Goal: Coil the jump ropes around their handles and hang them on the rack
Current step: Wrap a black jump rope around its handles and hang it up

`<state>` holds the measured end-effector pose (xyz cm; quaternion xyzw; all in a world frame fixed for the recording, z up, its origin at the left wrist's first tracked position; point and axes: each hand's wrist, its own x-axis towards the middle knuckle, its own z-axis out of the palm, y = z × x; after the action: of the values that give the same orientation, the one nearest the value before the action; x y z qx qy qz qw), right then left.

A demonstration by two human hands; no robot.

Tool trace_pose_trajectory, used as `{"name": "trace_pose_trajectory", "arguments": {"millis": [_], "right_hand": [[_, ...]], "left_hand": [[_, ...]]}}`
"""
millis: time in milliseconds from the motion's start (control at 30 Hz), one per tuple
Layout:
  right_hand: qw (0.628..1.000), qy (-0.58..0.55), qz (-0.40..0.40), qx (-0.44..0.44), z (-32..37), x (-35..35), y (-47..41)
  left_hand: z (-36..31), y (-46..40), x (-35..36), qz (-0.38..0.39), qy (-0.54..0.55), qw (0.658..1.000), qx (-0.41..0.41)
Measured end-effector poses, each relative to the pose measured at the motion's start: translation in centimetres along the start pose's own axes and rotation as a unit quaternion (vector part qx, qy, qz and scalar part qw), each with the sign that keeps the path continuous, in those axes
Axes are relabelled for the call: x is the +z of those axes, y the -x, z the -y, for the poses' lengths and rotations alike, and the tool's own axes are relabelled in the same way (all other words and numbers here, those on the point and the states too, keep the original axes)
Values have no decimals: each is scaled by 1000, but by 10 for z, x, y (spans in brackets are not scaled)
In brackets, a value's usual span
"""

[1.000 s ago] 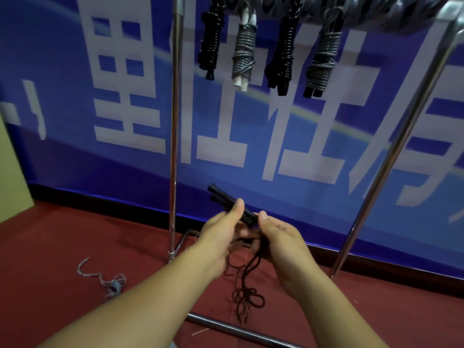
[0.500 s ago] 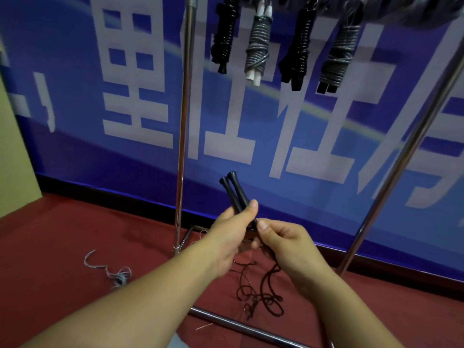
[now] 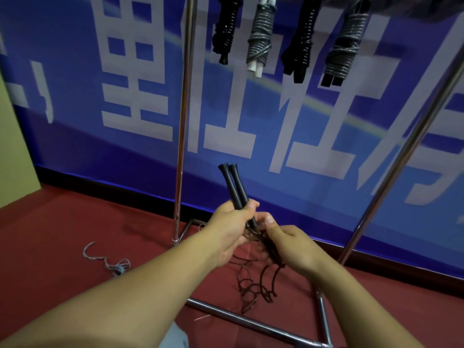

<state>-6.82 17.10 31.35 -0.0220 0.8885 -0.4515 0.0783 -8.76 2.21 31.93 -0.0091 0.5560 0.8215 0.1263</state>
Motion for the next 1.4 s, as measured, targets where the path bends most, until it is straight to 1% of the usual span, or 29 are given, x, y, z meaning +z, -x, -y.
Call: {"name": "trace_pose_trajectory", "arguments": {"millis": [100,133,200,367,433,500,567,633,667,733,767,867,967,1033,1100,1167,1233,1300,1333,1400], "right_hand": [[993,50,99,40,-8,-4,-3],[990,54,119,49,-10,-3,-5],[988,56,135,53,-16,-3,-10],[995,39,91,21,-28,-12,-17],[996,52,72,-6,-34,-18,-21],[992,101,56,-45,-39,-23,-27],[981,174,42,-75,-45,-27,-33],[970,223,10,-93,-49,-30,-37],[968,229,-14,-103,-51,-31,-39],[967,217,-69,-117,-54,-31,-41],[968,200,-94,-116,-54,-31,-43],[978,117,-153,-84,-48,-31,-44],[983,36,-175,-49,-39,-36,-40],[988,-26,-145,-46,-35,-39,-37],[988,-116,-84,-56,-35,-42,-34],[975,-211,-23,-66,-35,-46,-32],[963,-260,22,-68,-34,-51,-28],[965,-250,46,-66,-29,-53,-22],[972,-221,42,-62,-27,-54,-20],[995,-87,0,-47,-24,-53,-16]], "left_hand": [[-1,-1,-1,-6,15,1000,-2],[-1,-2,-2,-4,18,1000,-2],[-2,-2,-4,-2,30,1000,2],[-9,-5,-15,-18,84,996,16],[-11,-6,-17,-21,99,995,21],[-14,-7,-20,-28,117,992,27],[-19,-10,-25,-41,146,988,28],[-23,-13,-30,-57,192,980,15],[-24,-14,-33,-66,216,974,6],[-25,-16,-36,-81,236,968,0],[-25,-17,-35,-85,228,970,4],[-21,-21,-35,-108,144,983,27],[-18,-27,-34,-136,101,985,24],[-17,-30,-36,-152,108,982,13],[-18,-32,-39,-161,130,978,9],[-21,-32,-44,-166,158,973,14],[-23,-31,-50,-168,175,970,23],[-25,-29,-54,-171,175,969,37],[-26,-28,-56,-175,167,969,46],[-27,-27,-59,-191,143,969,59]]}}
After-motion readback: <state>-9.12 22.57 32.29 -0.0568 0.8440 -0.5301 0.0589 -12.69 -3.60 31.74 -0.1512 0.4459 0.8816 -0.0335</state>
